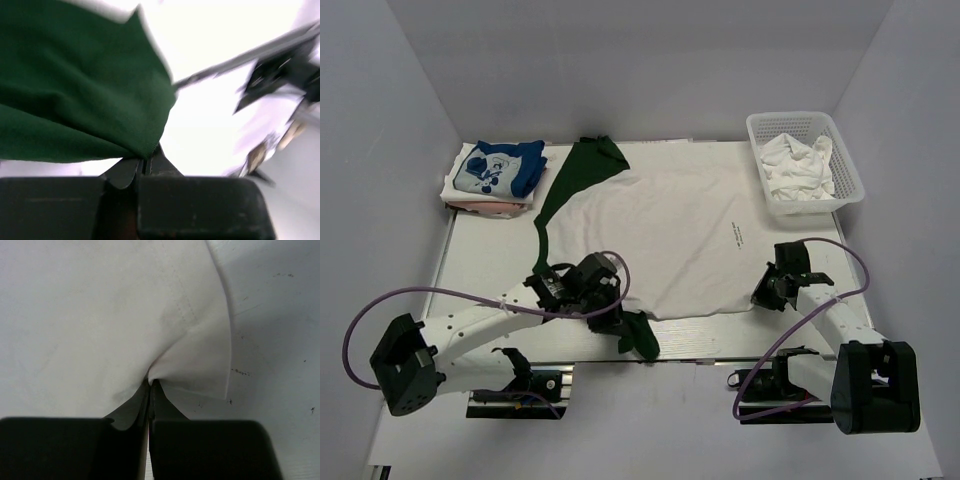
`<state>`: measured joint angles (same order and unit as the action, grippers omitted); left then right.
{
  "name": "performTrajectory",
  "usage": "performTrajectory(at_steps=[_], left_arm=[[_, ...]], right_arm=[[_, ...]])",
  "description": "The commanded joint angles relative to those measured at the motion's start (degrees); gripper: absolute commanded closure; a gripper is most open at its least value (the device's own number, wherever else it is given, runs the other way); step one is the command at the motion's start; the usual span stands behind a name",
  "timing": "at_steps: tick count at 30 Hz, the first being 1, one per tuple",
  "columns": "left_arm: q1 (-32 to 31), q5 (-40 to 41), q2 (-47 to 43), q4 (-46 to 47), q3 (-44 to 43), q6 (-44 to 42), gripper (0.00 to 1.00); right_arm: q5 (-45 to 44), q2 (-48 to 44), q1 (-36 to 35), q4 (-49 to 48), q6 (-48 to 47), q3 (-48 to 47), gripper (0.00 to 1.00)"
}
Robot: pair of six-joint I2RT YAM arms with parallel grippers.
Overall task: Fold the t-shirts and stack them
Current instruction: Grap the side of the flattened tshirt closest away from the robot with both arms
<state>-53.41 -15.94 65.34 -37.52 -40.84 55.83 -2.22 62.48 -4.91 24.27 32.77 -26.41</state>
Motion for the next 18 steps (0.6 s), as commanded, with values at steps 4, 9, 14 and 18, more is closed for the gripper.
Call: performTrajectory(at_steps=[4, 9, 14, 18], left_arm=[[5.23, 8.74, -3.38, -0.45, -5.57, 1.47, 1.00], [10.95, 7.25, 0.75, 3.41, -6.18, 3.22, 1.00], [17.72, 10.05, -1.09, 6.84, -6.18, 4.89, 1.00], [21.15, 16.81, -1.63, 6.58, -10.91, 3.42, 1.00]], right_arm=[[1.43, -1.04, -0.80, -0.63, -3.24, -2.67, 1.00], [1.60, -0.95, -2.12, -0.98, -4.56, -4.61, 1.00], [0.55, -0.60, -3.09, -1.06, -4.74, -6.46, 1.00], [0.55, 0.80, -3.79, -1.95, -4.56, -9.17, 1.00]])
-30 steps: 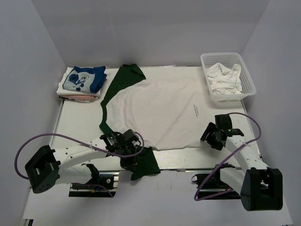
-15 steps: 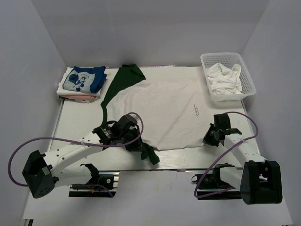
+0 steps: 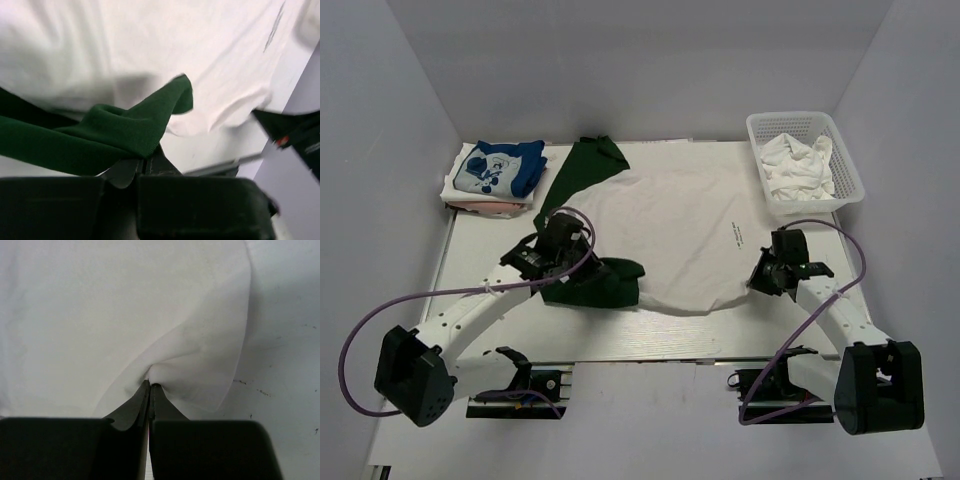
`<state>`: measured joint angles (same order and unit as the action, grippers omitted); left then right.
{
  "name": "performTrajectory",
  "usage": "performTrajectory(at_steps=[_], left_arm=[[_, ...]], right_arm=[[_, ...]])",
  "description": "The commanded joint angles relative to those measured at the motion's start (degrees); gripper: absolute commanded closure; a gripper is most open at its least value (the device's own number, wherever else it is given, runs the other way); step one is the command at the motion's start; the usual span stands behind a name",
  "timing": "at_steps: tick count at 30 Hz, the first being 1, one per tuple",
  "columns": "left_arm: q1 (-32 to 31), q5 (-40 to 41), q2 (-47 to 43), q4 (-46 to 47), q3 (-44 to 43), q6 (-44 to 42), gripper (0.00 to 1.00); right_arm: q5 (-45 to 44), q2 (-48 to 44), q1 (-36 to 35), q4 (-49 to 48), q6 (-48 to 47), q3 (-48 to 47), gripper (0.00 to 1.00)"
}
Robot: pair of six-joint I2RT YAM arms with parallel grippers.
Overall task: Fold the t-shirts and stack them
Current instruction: Fold the flattened tshirt in 1/3 of the way
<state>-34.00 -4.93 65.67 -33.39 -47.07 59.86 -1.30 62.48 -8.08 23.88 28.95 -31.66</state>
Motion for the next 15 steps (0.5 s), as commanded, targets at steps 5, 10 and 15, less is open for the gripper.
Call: performTrajectory(at_steps=[5, 10, 15], left_arm=[[5.26, 7.30, 5.52, 1.39, -13.66, -6.77, 1.00], [8.50, 6.68, 12.10, 7.28, -16.73, -11.16, 1.00], [12.63, 9.76, 13.78, 12.20, -18.58, -13.35, 1.00]], right_arm=[[-2.30, 3.62, -1.06, -1.82, 0.23, -8.41, 1.00], [-3.71, 8.09, -0.89, -2.87, 1.54, -13.67, 1.00], [-6.52, 14.77, -0.80, -3.05, 1.55, -21.84, 1.00]])
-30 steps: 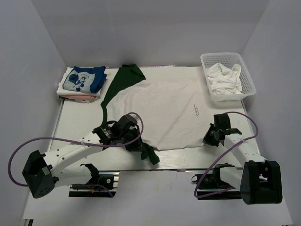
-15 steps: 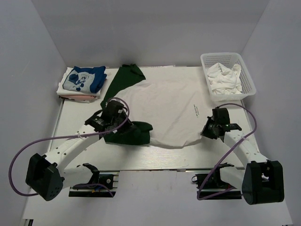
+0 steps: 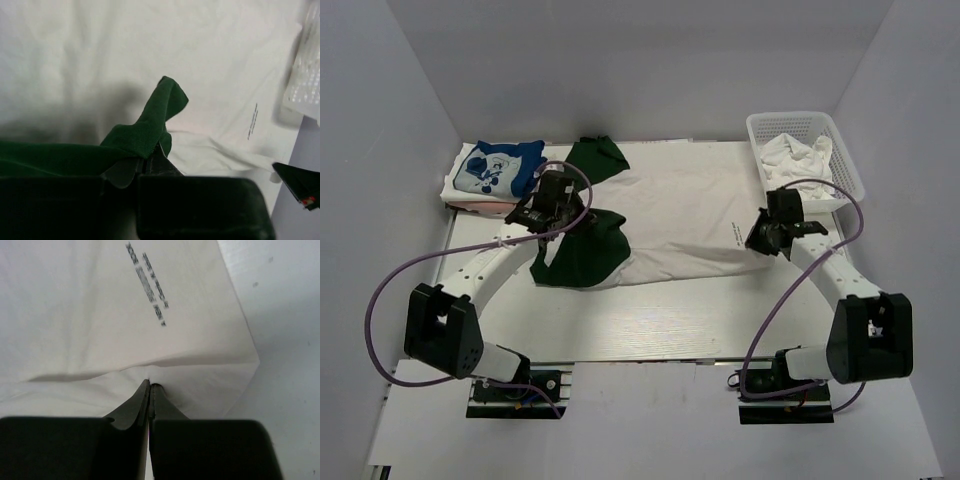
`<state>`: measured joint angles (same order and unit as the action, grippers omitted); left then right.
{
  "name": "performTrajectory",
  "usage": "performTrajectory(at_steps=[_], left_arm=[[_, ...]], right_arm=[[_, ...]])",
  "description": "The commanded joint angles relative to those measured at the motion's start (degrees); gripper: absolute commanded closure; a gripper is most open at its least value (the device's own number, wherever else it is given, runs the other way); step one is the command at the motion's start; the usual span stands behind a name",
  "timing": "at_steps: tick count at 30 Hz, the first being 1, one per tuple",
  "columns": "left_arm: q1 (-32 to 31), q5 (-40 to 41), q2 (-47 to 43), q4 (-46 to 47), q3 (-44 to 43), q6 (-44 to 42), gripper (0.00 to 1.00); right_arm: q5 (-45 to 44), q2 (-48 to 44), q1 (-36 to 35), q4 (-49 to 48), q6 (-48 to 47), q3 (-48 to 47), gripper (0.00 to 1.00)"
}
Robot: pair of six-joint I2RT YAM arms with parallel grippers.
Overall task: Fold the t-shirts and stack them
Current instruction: Fold the flattened tshirt in 1/3 of the way
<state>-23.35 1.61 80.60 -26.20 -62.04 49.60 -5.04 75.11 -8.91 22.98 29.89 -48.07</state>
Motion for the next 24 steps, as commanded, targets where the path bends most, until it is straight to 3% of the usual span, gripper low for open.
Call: performTrajectory(at_steps=[1, 6, 9, 10, 11, 12, 15, 16, 17, 20, 24], left_arm=[[2.52, 3.75, -1.14, 6.14, -3.61, -4.42, 1.00], [5.77, 2.18, 5.16, 9.32, -7.91, -8.38, 1.00], [7.61, 0.77, 10.44, 9.32, -11.16, -10.32, 0.88], [8.32, 0.16, 14.89, 9.32, -13.61, -10.32, 0.86], [9.02, 0.15, 17.29, 7.41, -15.20, -10.32, 0.73], [10.42, 0.15, 19.75, 6.08, -17.13, -10.32, 0.66], [12.54, -1.17, 27.93, 1.51, -25.83, -9.70, 0.12], [13.67, -1.17, 29.51, -0.15, -30.64, -9.70, 0.02], [14.21, -3.17, 30.92, -2.87, -32.95, -9.70, 0.00], [14.83, -6.08, 32.52, -4.65, -35.96, -9.70, 0.00], [14.83, -9.77, 25.76, 1.29, -24.82, -10.32, 0.00]], right_arm=[[-3.13, 5.10, -0.06, -2.24, 0.70, -6.23, 1.00], [-3.75, 12.07, 0.03, -2.24, -0.27, -14.48, 1.00], [-3.84, 19.00, 0.20, -2.50, -1.15, -20.28, 0.99], [-3.75, 21.37, 0.03, -1.29, -1.58, -23.35, 0.87], [-3.66, 23.39, 0.03, -0.75, -3.07, -24.95, 0.75], [-4.19, 24.54, -0.14, -0.49, -3.26, -29.84, 0.63], [-1.82, 26.75, -0.76, 2.24, -5.54, -33.21, 0.45], [-0.51, 26.32, -1.02, 2.24, -6.76, -33.49, 0.36], [-0.06, 24.75, -1.29, 1.55, -7.12, -33.14, 0.10], [0.56, 20.88, -3.04, -0.04, -8.53, -27.72, 0.09], [0.03, 16.22, -5.06, -2.76, -8.36, -19.96, 0.09]])
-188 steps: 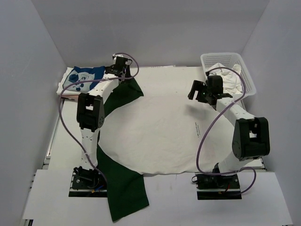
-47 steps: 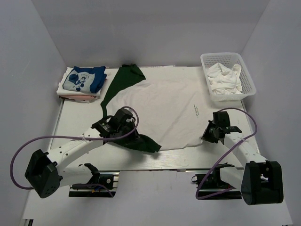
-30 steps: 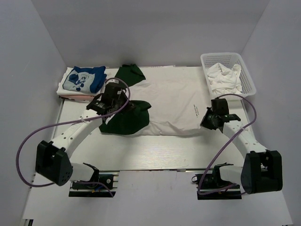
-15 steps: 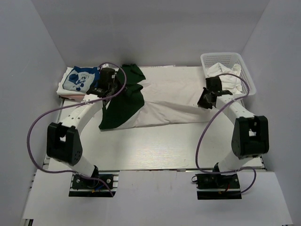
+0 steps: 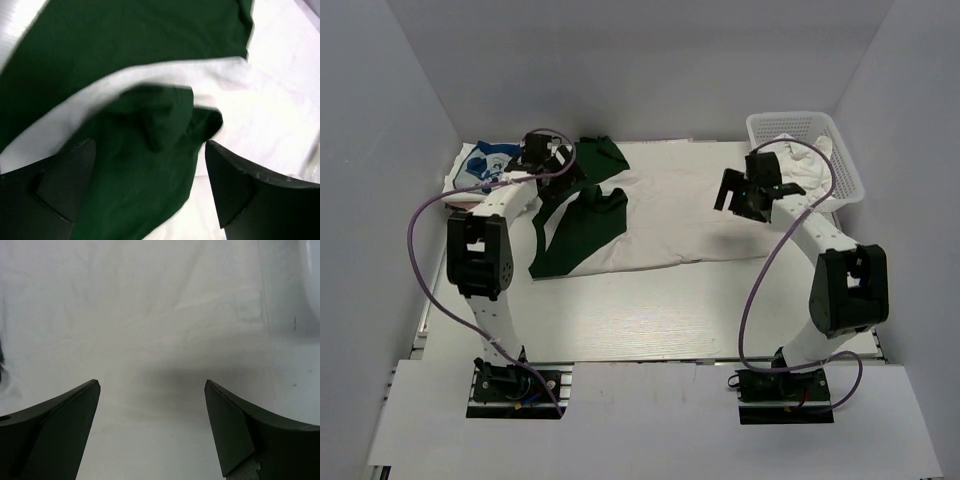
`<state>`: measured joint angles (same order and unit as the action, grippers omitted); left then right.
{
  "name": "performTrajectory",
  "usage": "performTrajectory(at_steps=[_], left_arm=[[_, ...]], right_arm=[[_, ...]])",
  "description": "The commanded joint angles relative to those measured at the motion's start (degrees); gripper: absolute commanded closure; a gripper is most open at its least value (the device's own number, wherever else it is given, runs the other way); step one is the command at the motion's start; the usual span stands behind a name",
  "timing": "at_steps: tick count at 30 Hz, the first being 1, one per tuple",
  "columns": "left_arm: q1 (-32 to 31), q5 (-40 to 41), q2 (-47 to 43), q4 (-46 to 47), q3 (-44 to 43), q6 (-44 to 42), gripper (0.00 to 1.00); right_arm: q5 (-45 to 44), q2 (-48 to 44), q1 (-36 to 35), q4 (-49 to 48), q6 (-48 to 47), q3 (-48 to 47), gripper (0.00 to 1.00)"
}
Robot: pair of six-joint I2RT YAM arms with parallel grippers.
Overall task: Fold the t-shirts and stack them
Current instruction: Fold the flattened tshirt in 1/3 of the way
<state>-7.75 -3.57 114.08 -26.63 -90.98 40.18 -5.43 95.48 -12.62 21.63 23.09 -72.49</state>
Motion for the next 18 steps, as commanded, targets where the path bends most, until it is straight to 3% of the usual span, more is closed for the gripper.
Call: performTrajectory(at_steps=[1, 2, 9, 14, 18], left_arm=[[-0.78, -5.21, -9.21, 3.24, 9.80, -0.90, 0.00], [-1.30, -5.82, -12.71, 5.08, 14.64, -0.90, 0.00], [-2.36, -6.97, -15.47, 12.03, 30.14, -0.37, 0.00], [-1.22, -5.32, -11.43, 7.83, 32.00, -0.98, 0.00], [-1.22, -5.30, -14.57, 6.07, 37.51, -0.98, 0.00]], right_arm=[[-0.10, -4.08, -1.96, -1.67, -1.56, 5.42, 0.09], [-0.28, -3.47, -2.58, -2.02, -2.25, 6.65, 0.09], [0.07, 4.87, -3.81, -2.73, -2.70, 4.65, 0.09], [0.95, 9.81, -3.90, -2.03, -1.21, 4.37, 0.09], [1.82, 8.24, -4.16, -2.72, 1.95, 11.39, 0.09]])
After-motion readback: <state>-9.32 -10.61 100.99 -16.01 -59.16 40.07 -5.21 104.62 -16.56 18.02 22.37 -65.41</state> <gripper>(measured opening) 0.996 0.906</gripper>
